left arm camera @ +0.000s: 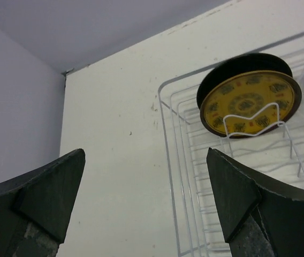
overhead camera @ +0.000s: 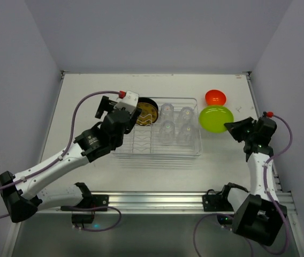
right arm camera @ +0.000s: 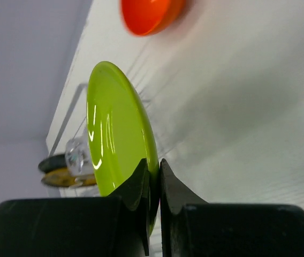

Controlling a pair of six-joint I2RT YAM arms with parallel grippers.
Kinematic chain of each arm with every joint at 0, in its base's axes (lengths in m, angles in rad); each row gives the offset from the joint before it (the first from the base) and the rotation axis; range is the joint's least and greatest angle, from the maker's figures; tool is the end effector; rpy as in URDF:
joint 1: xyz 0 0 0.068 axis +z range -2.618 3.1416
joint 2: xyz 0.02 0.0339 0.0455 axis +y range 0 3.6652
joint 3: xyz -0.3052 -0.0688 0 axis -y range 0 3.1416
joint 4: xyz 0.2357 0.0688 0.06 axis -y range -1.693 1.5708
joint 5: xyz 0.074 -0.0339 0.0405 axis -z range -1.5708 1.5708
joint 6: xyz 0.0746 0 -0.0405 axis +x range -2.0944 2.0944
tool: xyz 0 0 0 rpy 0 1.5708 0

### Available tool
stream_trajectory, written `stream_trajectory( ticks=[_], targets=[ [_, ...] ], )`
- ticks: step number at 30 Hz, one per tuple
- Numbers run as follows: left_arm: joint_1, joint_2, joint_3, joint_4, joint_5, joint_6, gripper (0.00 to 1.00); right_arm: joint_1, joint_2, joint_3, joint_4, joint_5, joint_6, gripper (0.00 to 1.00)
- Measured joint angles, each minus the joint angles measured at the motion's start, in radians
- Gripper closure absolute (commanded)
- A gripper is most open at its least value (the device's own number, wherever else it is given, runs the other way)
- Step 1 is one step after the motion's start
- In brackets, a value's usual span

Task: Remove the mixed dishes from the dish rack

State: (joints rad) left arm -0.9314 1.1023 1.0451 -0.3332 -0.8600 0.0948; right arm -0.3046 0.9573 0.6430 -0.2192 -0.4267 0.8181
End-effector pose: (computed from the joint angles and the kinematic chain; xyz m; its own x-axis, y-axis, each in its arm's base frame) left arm 0.1852 -0.1543 0.3856 -0.2161 0.3941 -0.8933 0.1264 0.9185 0.3746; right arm 0.2088 -0.0333 0.2751 -0.3805 0.8161 -0.4350 0.3083 0.5554 0.7723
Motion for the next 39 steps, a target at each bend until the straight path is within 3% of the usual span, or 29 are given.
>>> stream_trajectory(
  ticks=[5,14,18,19,28,31,32,39],
  targets=[
    [0.072,0.008,0.041,-0.039,-0.010,-0.092,0.00,-0.157,0.057,-0.156,0.086,0.061,0.050,1.00],
    [0.081,0.003,0.095,-0.167,0.056,-0.195,0.00,-0.182,0.350,-0.163,0.179,0.066,0.074,0.99],
    [0.081,-0.006,0.096,-0.186,0.098,-0.245,0.00,-0.185,0.404,-0.118,0.206,0.071,0.064,0.84],
    [0.081,-0.009,0.096,-0.187,0.111,-0.259,0.00,-0.186,0.405,-0.114,0.207,0.072,0.063,0.70],
    [0.081,-0.021,0.082,-0.166,0.189,-0.364,0.00,-0.187,0.400,-0.100,0.166,0.121,0.034,0.42],
    [0.081,-0.030,0.048,-0.143,0.201,-0.401,0.00,-0.187,0.360,-0.088,0.122,0.127,0.020,0.23],
    [0.081,-0.034,0.034,-0.135,0.203,-0.419,0.00,-0.187,0.332,-0.084,0.101,0.137,0.013,0.01],
    [0.082,-0.082,-0.044,-0.068,0.256,-0.594,0.00,-0.188,0.093,0.019,-0.072,0.277,-0.011,0.01]
  ],
)
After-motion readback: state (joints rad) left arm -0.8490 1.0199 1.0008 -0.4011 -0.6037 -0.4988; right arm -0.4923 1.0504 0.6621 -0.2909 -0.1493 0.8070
